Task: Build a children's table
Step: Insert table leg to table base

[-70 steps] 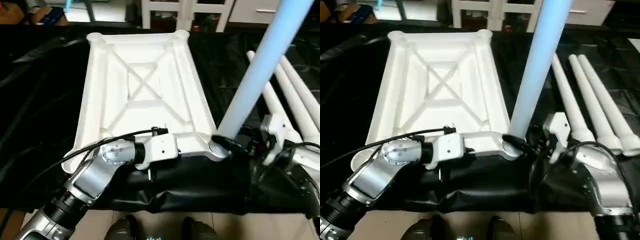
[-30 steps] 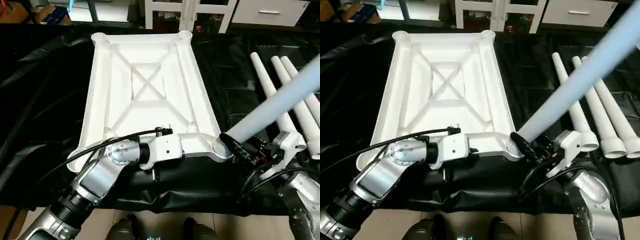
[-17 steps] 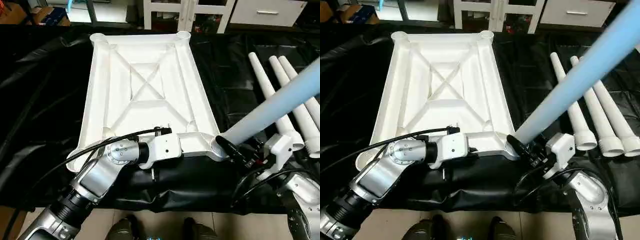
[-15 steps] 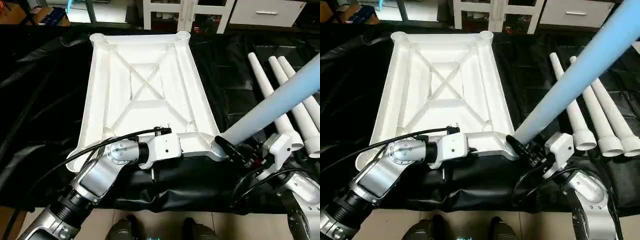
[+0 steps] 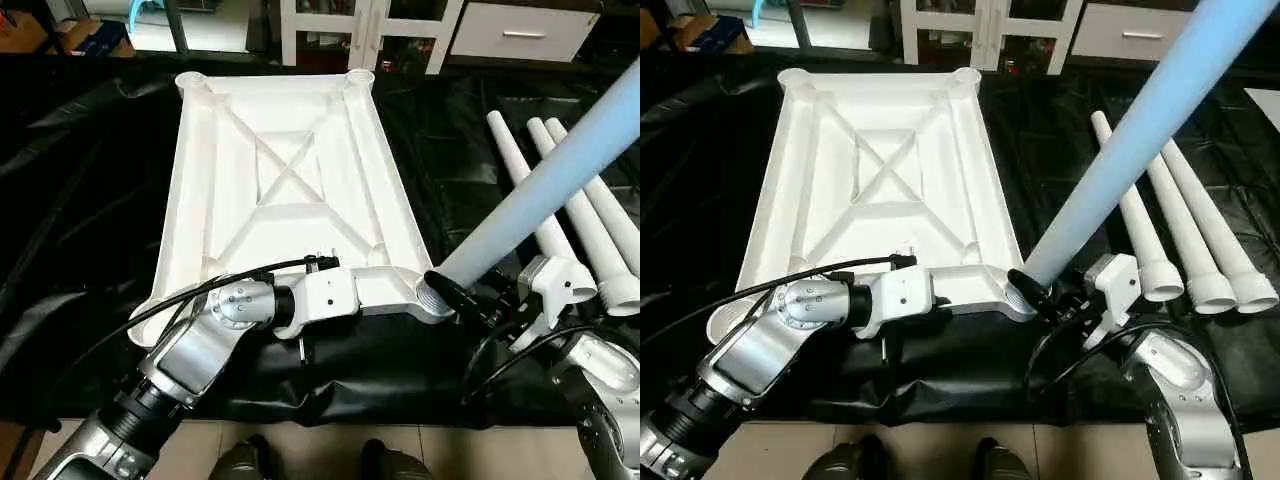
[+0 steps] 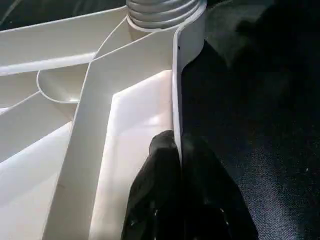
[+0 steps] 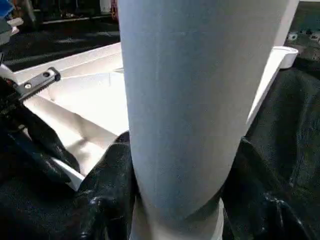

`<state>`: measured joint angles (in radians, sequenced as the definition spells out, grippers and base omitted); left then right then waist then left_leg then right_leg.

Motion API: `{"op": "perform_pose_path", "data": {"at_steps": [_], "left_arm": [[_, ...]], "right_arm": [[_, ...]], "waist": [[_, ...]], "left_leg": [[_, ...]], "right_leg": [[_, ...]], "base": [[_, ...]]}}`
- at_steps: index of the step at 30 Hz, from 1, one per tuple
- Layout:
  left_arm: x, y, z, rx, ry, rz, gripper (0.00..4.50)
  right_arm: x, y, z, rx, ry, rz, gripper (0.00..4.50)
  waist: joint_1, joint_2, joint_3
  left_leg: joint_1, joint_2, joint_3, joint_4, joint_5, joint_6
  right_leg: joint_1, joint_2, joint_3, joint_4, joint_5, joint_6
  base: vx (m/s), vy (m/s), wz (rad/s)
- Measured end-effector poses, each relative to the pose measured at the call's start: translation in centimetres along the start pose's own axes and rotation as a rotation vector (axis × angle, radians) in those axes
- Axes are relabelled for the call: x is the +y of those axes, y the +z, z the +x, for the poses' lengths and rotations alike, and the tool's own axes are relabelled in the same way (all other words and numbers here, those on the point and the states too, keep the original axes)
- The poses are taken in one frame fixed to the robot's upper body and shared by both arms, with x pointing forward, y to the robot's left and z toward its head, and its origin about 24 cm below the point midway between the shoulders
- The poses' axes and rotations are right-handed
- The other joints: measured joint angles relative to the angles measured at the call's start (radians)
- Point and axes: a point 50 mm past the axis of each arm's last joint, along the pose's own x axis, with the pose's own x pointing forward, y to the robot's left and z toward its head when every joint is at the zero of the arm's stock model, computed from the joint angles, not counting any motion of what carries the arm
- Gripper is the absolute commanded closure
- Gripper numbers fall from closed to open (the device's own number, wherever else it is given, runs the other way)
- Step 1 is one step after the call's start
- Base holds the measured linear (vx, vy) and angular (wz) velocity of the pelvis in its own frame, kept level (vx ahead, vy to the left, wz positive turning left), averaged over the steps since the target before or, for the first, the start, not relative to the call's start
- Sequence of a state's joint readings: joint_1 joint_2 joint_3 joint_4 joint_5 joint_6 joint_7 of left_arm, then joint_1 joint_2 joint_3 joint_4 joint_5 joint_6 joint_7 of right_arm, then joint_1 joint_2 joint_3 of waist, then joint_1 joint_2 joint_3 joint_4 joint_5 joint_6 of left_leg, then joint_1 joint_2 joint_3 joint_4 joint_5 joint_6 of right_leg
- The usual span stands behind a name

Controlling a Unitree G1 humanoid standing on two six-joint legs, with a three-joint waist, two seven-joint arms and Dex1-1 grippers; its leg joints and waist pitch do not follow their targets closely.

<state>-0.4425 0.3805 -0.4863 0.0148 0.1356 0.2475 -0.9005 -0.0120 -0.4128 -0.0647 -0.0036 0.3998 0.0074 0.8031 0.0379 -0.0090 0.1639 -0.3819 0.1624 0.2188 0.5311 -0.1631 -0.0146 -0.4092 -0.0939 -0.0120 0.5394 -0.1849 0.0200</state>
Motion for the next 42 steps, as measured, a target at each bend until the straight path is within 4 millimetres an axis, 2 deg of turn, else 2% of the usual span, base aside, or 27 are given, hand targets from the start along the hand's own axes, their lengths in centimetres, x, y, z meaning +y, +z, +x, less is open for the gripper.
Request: {"op": "perform_pose_path", "data": {"at_steps": [9, 21, 26, 38, 40, 42], "left_arm": [[-0.1, -0.1, 0.1, 0.011, -0.002, -0.001, 4.50], [0.0, -0.4, 0.1, 0.025, 0.001, -0.010, 4.50], [0.1, -0.5, 0.1, 0.024, 0.013, -0.012, 4.50], [0.3, -0.5, -0.2, 0.030, 0.039, -0.036, 4.50], [0.4, -0.5, -0.1, 0.040, 0.059, -0.061, 4.50], [0.5, -0.4, 0.2, 0.046, 0.086, -0.100, 4.50]], "right_arm": [[-0.2, -0.1, 0.1, 0.021, -0.002, 0.055, 2.62], [-0.6, -0.1, 0.8, 0.081, 0.027, 0.036, 2.62], [-0.7, 0.1, 1.0, 0.074, 0.028, 0.033, 2.62], [-0.6, 0.2, 1.8, 0.047, -0.014, 0.030, 2.62], [-0.5, 0.1, 2.3, 0.039, -0.047, 0.026, 2.62], [-0.6, -0.1, 3.1, 0.029, -0.098, 0.021, 2.62]], "waist": [[0.000, -0.006, -0.005], [-0.005, -0.009, -0.009], [-0.005, -0.006, -0.007], [-0.008, -0.002, 0.000], [-0.014, -0.002, 0.000], [-0.025, 0.004, 0.004]], "left_leg": [[0.001, 0.000, -0.001, 0.000, 0.000, 0.000], [0.004, -0.003, -0.007, 0.000, 0.000, 0.000], [0.004, -0.008, -0.019, -0.001, 0.000, 0.000], [0.004, -0.009, -0.019, -0.001, 0.000, 0.000], [0.004, -0.009, -0.020, -0.001, 0.000, 0.000], [0.005, -0.010, -0.026, -0.001, 0.000, 0.000]], "right_leg": [[0.002, 0.000, 0.000, 0.000, -0.001, 0.001], [0.004, 0.000, -0.001, -0.003, -0.006, 0.008], [0.006, 0.002, -0.004, -0.015, -0.008, 0.010], [0.003, 0.002, -0.003, -0.017, -0.008, 0.010], [0.001, 0.002, -0.004, -0.017, -0.016, 0.009], [0.001, 0.001, -0.009, -0.018, -0.034, 0.009]], "base": [[0.000, 0.000, 0.00], [0.000, 0.000, 0.00], [0.000, 0.000, 0.00], [0.000, 0.000, 0.00], [0.000, 0.000, 0.00], [0.000, 0.000, 0.00]]}}
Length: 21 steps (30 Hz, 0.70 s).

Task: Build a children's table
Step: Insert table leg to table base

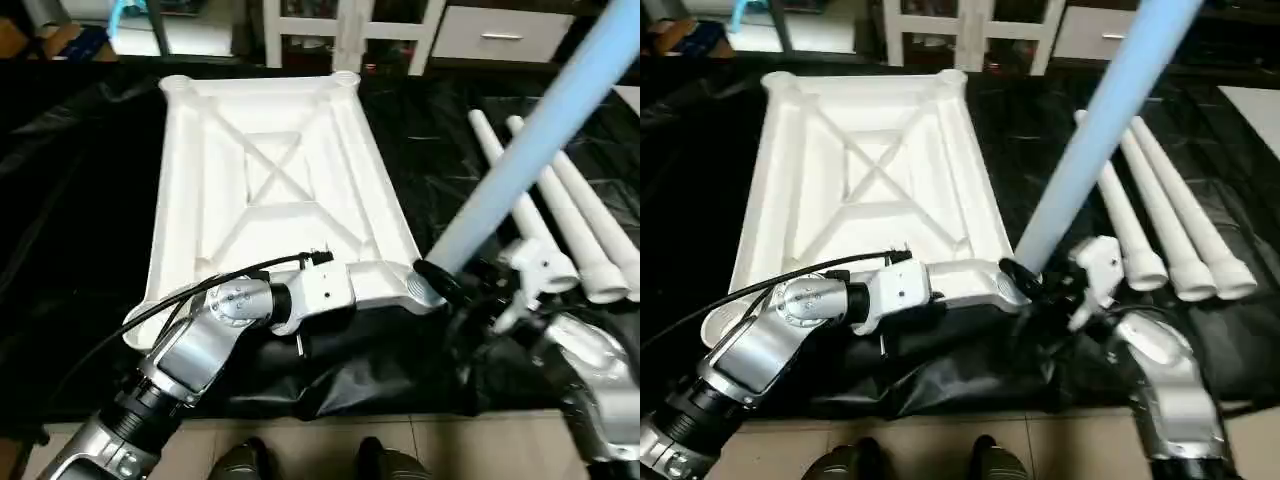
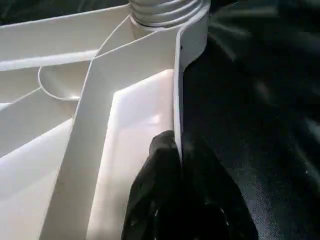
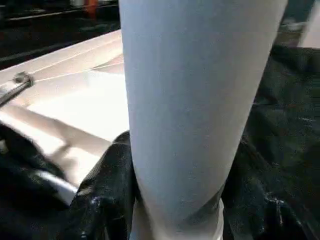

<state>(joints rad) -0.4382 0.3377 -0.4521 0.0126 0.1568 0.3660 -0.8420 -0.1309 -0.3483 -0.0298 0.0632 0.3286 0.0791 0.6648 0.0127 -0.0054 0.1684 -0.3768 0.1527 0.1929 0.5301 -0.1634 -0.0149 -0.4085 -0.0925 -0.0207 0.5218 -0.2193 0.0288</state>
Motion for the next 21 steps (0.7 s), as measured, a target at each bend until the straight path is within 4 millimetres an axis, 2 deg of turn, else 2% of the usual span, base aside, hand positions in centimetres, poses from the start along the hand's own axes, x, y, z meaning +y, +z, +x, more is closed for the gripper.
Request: {"op": "perform_pose_path", "data": {"at_steps": [2, 3, 5, 6, 7, 8, 9, 10, 11, 12, 13, 14, 15, 18, 21], "left_arm": [[-0.1, 0.2, 0.2, 0.003, 0.022, -0.030, 4.50], [0.0, 0.3, 0.4, 0.009, 0.042, -0.058, 4.50], [0.2, 0.5, 0.8, 0.027, 0.088, -0.114, 4.50], [0.3, 0.8, 1.1, 0.030, 0.113, -0.144, 4.50], [0.4, 1.1, 1.4, 0.033, 0.129, -0.164, 4.50], [0.5, 1.2, 1.6, 0.039, 0.143, -0.179, 4.50], [0.9, 1.5, 1.6, 0.036, 0.179, -0.199, 4.50], [1.1, 1.9, 1.7, 0.029, 0.199, -0.220, 4.50], [1.1, 2.0, 1.9, 0.030, 0.225, -0.247, 4.50], [1.3, 2.4, 2.1, 0.034, 0.245, -0.269, 4.50], [1.3, 2.6, 2.3, 0.038, 0.263, -0.287, 4.50], [1.4, 2.7, 2.5, 0.042, 0.281, -0.310, 4.50], [1.6, 2.9, 2.9, 0.047, 0.307, -0.343, 4.50], [2.0, 3.5, 3.5, 0.055, 0.354, -0.408, 4.50], [2.0, 4.1, 4.0, 0.053, 0.392, -0.446, 4.50]], "right_arm": [[-0.1, 0.0, 0.6, -0.007, -0.037, -0.005, 2.62], [-0.2, 0.1, 1.2, -0.015, -0.066, 0.001, 2.62], [-0.3, 0.1, 3.0, -0.032, -0.148, 0.030, 2.62], [-0.5, 0.3, 3.8, -0.039, -0.182, 0.037, 2.62], [-0.7, 0.5, 4.1, -0.047, -0.208, 0.039, 2.62], [-0.7, 0.6, 4.5, -0.050, -0.229, 0.044, 2.62], [-0.9, 1.1, 5.6, -0.053, -0.246, 0.037, 2.62], [-1.0, 1.6, 6.2, -0.060, -0.260, 0.028, 2.62], [-1.0, 1.8, 7.0, -0.059, -0.279, 0.024, 2.62], [-1.0, 2.1, 7.6, -0.061, -0.310, 0.022, 2.62], [-1.0, 2.2, 8.1, -0.057, -0.332, 0.026, 2.63], [-1.1, 2.3, 8.5, -0.056, -0.352, 0.028, 2.63], [-1.1, 2.3, 9.1, -0.049, -0.390, 0.033, 2.63], [-1.0, 2.6, 10.6, -0.045, -0.476, 0.032, 2.63], [-0.7, 3.0, 11.8, -0.047, -0.544, 0.006, 2.63]], "waist": [[-0.011, 0.004, 0.004], [-0.016, 0.009, 0.008], [-0.034, 0.014, 0.014], [-0.035, 0.017, 0.020], [-0.031, 0.015, 0.019], [-0.021, 0.000, 0.017], [-0.016, -0.017, 0.014], [-0.009, -0.011, 0.018], [0.000, 0.000, 0.019], [0.003, 0.029, 0.017], [-0.004, 0.027, 0.019], [-0.010, 0.024, 0.019], [-0.014, 0.022, 0.020], [-0.023, 0.025, 0.026], [-0.034, 0.026, 0.029]], "left_leg": [[0.001, -0.001, -0.004, 0.000, 0.000, 0.000], [0.003, -0.001, -0.007, 0.000, 0.000, 0.000], [0.004, 0.000, -0.015, -0.003, 0.000, 0.000], [-0.002, -0.001, -0.018, -0.012, 0.000, 0.000], [-0.006, -0.001, -0.015, -0.013, 0.000, 0.000], [-0.001, -0.002, 0.008, -0.017, 0.000, 0.000], [-0.004, -0.008, 0.005, -0.014, -0.008, -0.013], [-0.011, -0.013, -0.024, 0.013, -0.024, -0.019], [-0.017, -0.017, -0.072, 0.034, -0.028, -0.013], [-0.017, -0.009, -0.093, 0.034, 0.006, -0.041], [-0.018, -0.008, -0.093, 0.030, 0.006, -0.040], [-0.014, -0.007, -0.092, 0.022, 0.006, -0.040], [-0.013, -0.006, -0.089, 0.017, 0.006, -0.040], [-0.010, -0.006, -0.089, 0.015, 0.005, -0.040], [-0.010, -0.007, -0.089, 0.002, 0.005, -0.040]], "right_leg": [[0.002, -0.001, -0.006, -0.001, -0.014, -0.009], [0.005, -0.002, -0.013, -0.005, -0.017, -0.013], [0.010, -0.002, -0.029, -0.013, -0.022, -0.021], [0.015, -0.003, -0.045, 0.009, -0.039, -0.039], [0.019, -0.006, -0.044, 0.066, -0.062, -0.053], [0.027, -0.009, -0.030, 0.097, -0.076, -0.061], [0.021, -0.016, -0.015, 0.091, -0.066, -0.026], [0.013, -0.020, -0.025, 0.086, -0.066, -0.021], [0.014, -0.020, -0.043, 0.084, -0.066, -0.020], [0.017, -0.019, -0.069, 0.082, -0.061, -0.021], [0.017, -0.016, -0.070, 0.077, -0.055, -0.027], [0.017, -0.012, -0.069, 0.067, -0.050, -0.034], [0.017, -0.008, -0.065, 0.059, -0.041, -0.048], [0.020, -0.007, -0.065, 0.048, -0.038, -0.052], [0.020, -0.007, -0.069, 0.031, -0.038, -0.051]], "base": [[0.000, 0.000, 0.00], [0.000, 0.000, 0.00], [-0.029, 0.013, -0.07], [-0.115, 0.010, -0.13], [-0.115, 0.010, -0.13], [-0.058, -0.050, 0.05], [-0.004, -0.084, -0.11], [-0.004, -0.084, -0.11], [0.034, -0.011, -0.61], [0.035, 0.051, -0.48], [0.035, 0.051, -0.48], [0.000, 0.000, 0.00], [0.000, 0.000, 0.00], [0.000, 0.000, 0.00], [0.000, 0.000, 0.00]]}}
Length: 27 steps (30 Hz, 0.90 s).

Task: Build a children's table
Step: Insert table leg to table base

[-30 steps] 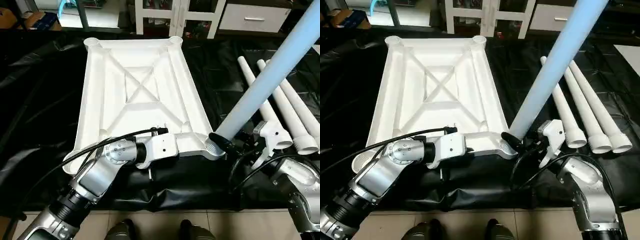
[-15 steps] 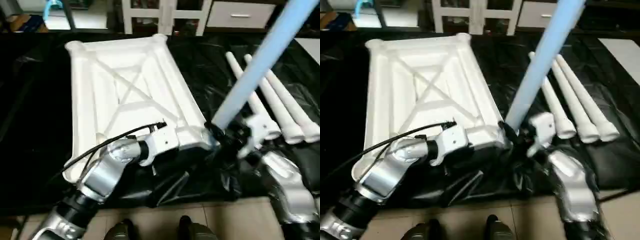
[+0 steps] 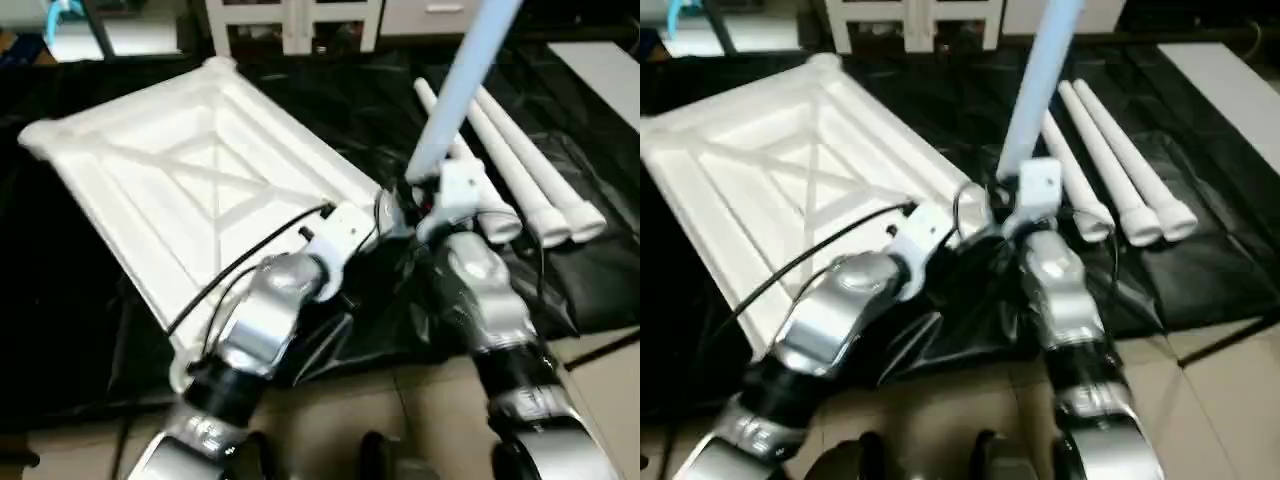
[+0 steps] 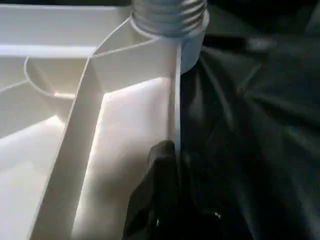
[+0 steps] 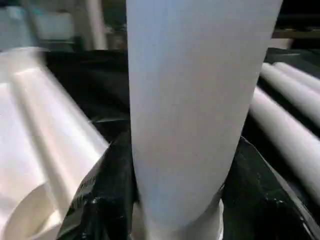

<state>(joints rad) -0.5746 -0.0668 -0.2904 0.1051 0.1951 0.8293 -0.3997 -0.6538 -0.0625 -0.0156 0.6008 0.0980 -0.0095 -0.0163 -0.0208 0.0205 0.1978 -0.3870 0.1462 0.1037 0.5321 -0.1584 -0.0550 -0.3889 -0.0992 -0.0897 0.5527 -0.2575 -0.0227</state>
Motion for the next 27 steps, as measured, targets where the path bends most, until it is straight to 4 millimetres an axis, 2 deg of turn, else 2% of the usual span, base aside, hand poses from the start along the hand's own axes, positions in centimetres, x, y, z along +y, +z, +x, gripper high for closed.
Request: {"op": "perform_pose_path", "data": {"at_steps": [5, 10, 14, 16, 17, 19, 23, 24, 27], "left_arm": [[0.0, 0.3, 0.0, -0.005, 0.016, -0.003, 4.50], [0.3, 0.4, -0.1, -0.012, 0.018, 0.003, 4.50], [0.4, 0.4, -0.1, -0.017, 0.019, 0.003, 4.50], [0.5, 0.5, -0.1, -0.022, 0.018, 0.003, 4.50], [0.5, 0.5, -0.2, -0.024, 0.018, 0.002, 4.50], [0.6, 0.5, -0.2, -0.025, 0.015, 0.002, 4.50], [0.4, 0.7, -0.2, -0.034, 0.006, 0.009, 4.50], [0.4, 0.7, -0.2, -0.035, 0.004, 0.008, 4.50], [0.4, 0.7, -0.3, -0.042, -0.001, 0.005, 4.50]], "right_arm": [[0.4, 0.2, 0.4, -0.026, -0.016, -0.016, 2.63], [0.5, 0.2, 0.5, -0.056, -0.010, 0.004, 2.63], [0.5, 0.2, 0.5, -0.075, -0.001, 0.013, 2.63], [0.3, 0.2, 0.5, -0.087, 0.008, 0.015, 2.63], [0.2, 0.2, 0.4, -0.092, 0.016, 0.014, 2.28], [0.1, 0.1, 0.3, -0.095, 0.031, 0.006, 1.90], [-0.2, -0.4, 0.1, -0.088, 0.043, -0.007, 1.75], [-0.2, -0.4, 0.1, -0.090, 0.045, -0.010, 1.54], [-0.6, -0.5, -0.1, -0.091, 0.053, -0.026, 1.41]], "waist": [[0.001, 0.002, 0.009], [0.002, 0.002, 0.011], [0.003, 0.000, 0.012], [0.004, -0.002, 0.014], [0.005, -0.002, 0.014], [0.007, -0.002, 0.014], [0.015, -0.002, 0.014], [0.017, -0.002, 0.014], [0.023, -0.002, 0.014]], "left_leg": [[0.000, 0.000, 0.001, -0.009, 0.000, 0.000], [-0.003, 0.001, 0.007, -0.009, 0.000, 0.000], [-0.004, 0.003, 0.018, -0.009, 0.000, 0.000], [-0.004, 0.002, 0.026, -0.009, 0.000, 0.001], [-0.004, 0.003, 0.029, -0.009, 0.000, 0.001], [-0.003, 0.005, 0.036, -0.009, 0.000, 0.001], [-0.004, 0.010, 0.049, -0.008, 0.005, 0.007], [-0.003, 0.010, 0.052, -0.008, 0.005, 0.007], [-0.004, 0.013, 0.057, -0.008, 0.005, 0.008]], "right_leg": [[-0.001, 0.000, -0.002, -0.009, 0.000, 0.000], [-0.008, 0.000, 0.001, -0.009, 0.001, -0.001], [-0.012, -0.001, 0.010, -0.009, 0.015, -0.002], [-0.014, -0.001, 0.019, -0.009, 0.029, -0.001], [-0.015, -0.001, 0.021, -0.009, 0.032, -0.001], [-0.015, -0.001, 0.023, -0.009, 0.034, -0.001], [-0.017, -0.001, 0.027, -0.009, 0.053, -0.004], [-0.018, -0.003, 0.028, -0.009, 0.060, -0.003], [-0.020, -0.004, 0.028, -0.009, 0.064, -0.001]], "base": [[0.000, 0.000, 0.00], [0.000, 0.000, 0.00], [0.000, 0.000, 0.00], [0.000, 0.000, 0.00], [0.000, 0.000, 0.00], [0.000, 0.000, 0.00], [0.000, 0.000, 0.00], [0.000, 0.000, 0.00], [0.000, 0.000, 0.00]]}}
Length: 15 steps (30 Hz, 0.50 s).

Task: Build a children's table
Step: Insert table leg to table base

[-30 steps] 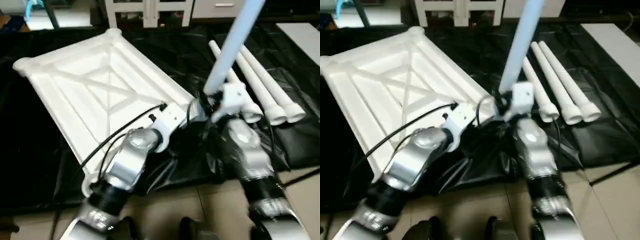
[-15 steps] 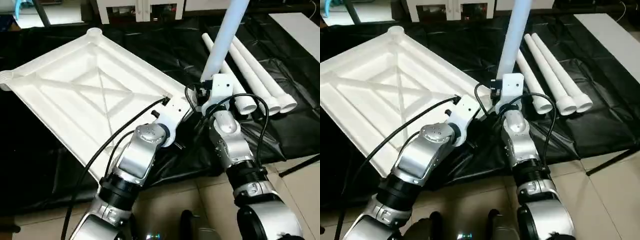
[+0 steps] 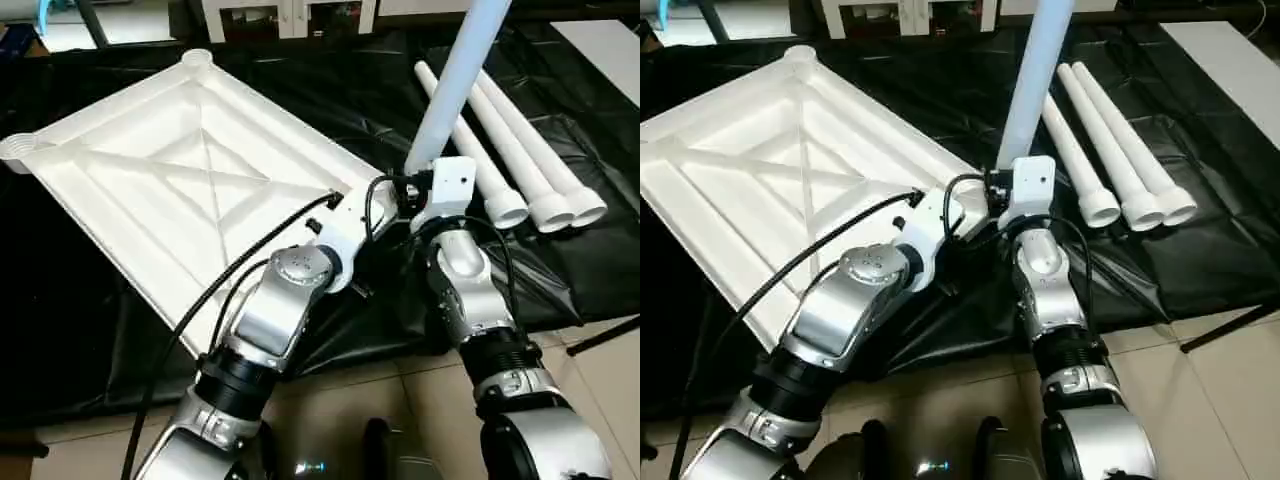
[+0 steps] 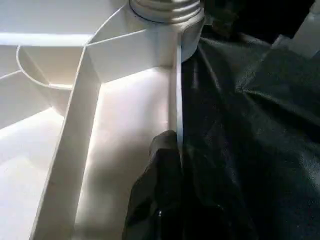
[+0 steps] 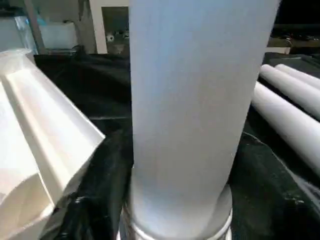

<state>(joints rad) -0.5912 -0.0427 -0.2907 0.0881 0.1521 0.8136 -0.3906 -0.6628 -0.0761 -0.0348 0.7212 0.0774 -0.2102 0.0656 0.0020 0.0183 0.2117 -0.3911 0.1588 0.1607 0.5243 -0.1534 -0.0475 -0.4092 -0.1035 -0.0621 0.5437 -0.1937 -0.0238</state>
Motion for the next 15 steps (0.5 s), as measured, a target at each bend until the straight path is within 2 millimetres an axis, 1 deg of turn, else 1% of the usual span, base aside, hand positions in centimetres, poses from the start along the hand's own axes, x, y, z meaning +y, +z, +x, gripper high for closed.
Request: {"op": "perform_pose_path", "data": {"at_steps": [1, 3, 4, 6, 8, 9, 10, 11, 14, 15], "left_arm": [[0.0, 0.0, 0.0, -0.001, -0.001, 0.001, 4.50], [0.1, 0.2, -0.1, -0.007, 0.002, 0.006, 4.50], [0.1, 0.3, -0.1, -0.010, 0.002, 0.008, 4.50], [0.2, 0.6, -0.1, -0.020, 0.006, 0.018, 4.50], [0.5, 0.7, -0.2, -0.025, 0.011, 0.031, 4.50], [1.0, 0.7, -0.3, -0.028, 0.023, 0.043, 4.50], [1.2, 0.7, -0.4, -0.030, 0.030, 0.052, 4.50], [1.5, 0.7, -0.5, -0.033, 0.036, 0.061, 4.50], [2.4, 0.7, -0.8, -0.041, 0.046, 0.093, 4.50], [2.8, 0.6, -1.0, -0.044, 0.051, 0.107, 4.50]], "right_arm": [[0.0, 0.0, -0.1, -0.002, 0.003, 0.000, 1.21], [-0.2, 0.0, -0.1, -0.002, 0.006, -0.005, 1.03], [-0.2, -0.3, -0.3, 0.009, 0.005, -0.005, 1.03], [-0.3, -1.0, -1.2, 0.024, 0.012, -0.001, 0.77], [-0.5, -0.5, -1.9, -0.001, 0.030, -0.010, 0.59], [-0.5, -0.1, -2.2, -0.019, 0.046, -0.023, 0.52], [-0.8, 0.3, -2.4, -0.033, 0.055, -0.034, 0.52], [-1.0, 0.6, -2.9, -0.044, 0.062, -0.045, 0.34], [-2.0, 0.6, -4.7, -0.035, 0.082, -0.062, 0.34], [-2.3, 0.6, -5.5, -0.029, 0.097, -0.062, 0.34]], "waist": [[0.001, 0.000, 0.000], [0.002, 0.000, 0.000], [0.003, 0.000, 0.000], [0.004, 0.000, 0.000], [0.004, 0.001, -0.001], [0.003, 0.001, -0.001], [0.003, 0.001, -0.001], [0.003, 0.001, -0.001], [0.003, 0.004, -0.002], [0.003, 0.004, -0.003]], "left_leg": [[-0.001, 0.001, 0.002, 0.000, 0.000, 0.000], [-0.003, 0.004, 0.010, 0.001, 0.004, 0.005], [-0.004, 0.004, 0.014, 0.002, 0.004, 0.006], [-0.011, 0.005, 0.018, 0.005, 0.005, 0.007], [-0.012, 0.008, 0.022, 0.006, 0.009, 0.012], [-0.012, 0.009, 0.023, 0.006, 0.009, 0.013], [-0.012, 0.010, 0.025, 0.006, 0.011, 0.015], [-0.012, 0.011, 0.027, 0.006, 0.012, 0.017], [-0.013, 0.014, 0.029, 0.010, 0.012, 0.018], [-0.013, 0.014, 0.032, 0.012, 0.012, 0.018]], "right_leg": [[-0.001, 0.000, 0.000, 0.000, 0.001, 0.000], [-0.004, -0.003, 0.000, 0.000, 0.015, 0.000], [-0.006, -0.005, 0.001, 0.000, 0.024, 0.001], [-0.011, -0.007, 0.002, 0.000, 0.041, 0.010], [-0.013, -0.007, 0.003, 0.002, 0.051, 0.011], [-0.013, -0.007, 0.003, 0.003, 0.052, 0.012], [-0.014, -0.006, 0.003, 0.004, 0.052, 0.013], [-0.015, -0.006, 0.003, 0.004, 0.051, 0.014], [-0.017, -0.005, 0.003, 0.007, 0.046, 0.022], [-0.018, -0.005, 0.007, 0.010, 0.044, 0.025]], "base": [[0.000, 0.000, 0.00], [0.000, 0.000, 0.00], [0.000, 0.000, 0.00], [0.000, 0.000, 0.00], [0.000, 0.000, 0.00], [0.051, -0.017, 0.00], [0.051, -0.017, 0.00], [0.050, -0.010, -0.03], [0.054, -0.005, -0.04], [0.000, 0.000, 0.00]]}}
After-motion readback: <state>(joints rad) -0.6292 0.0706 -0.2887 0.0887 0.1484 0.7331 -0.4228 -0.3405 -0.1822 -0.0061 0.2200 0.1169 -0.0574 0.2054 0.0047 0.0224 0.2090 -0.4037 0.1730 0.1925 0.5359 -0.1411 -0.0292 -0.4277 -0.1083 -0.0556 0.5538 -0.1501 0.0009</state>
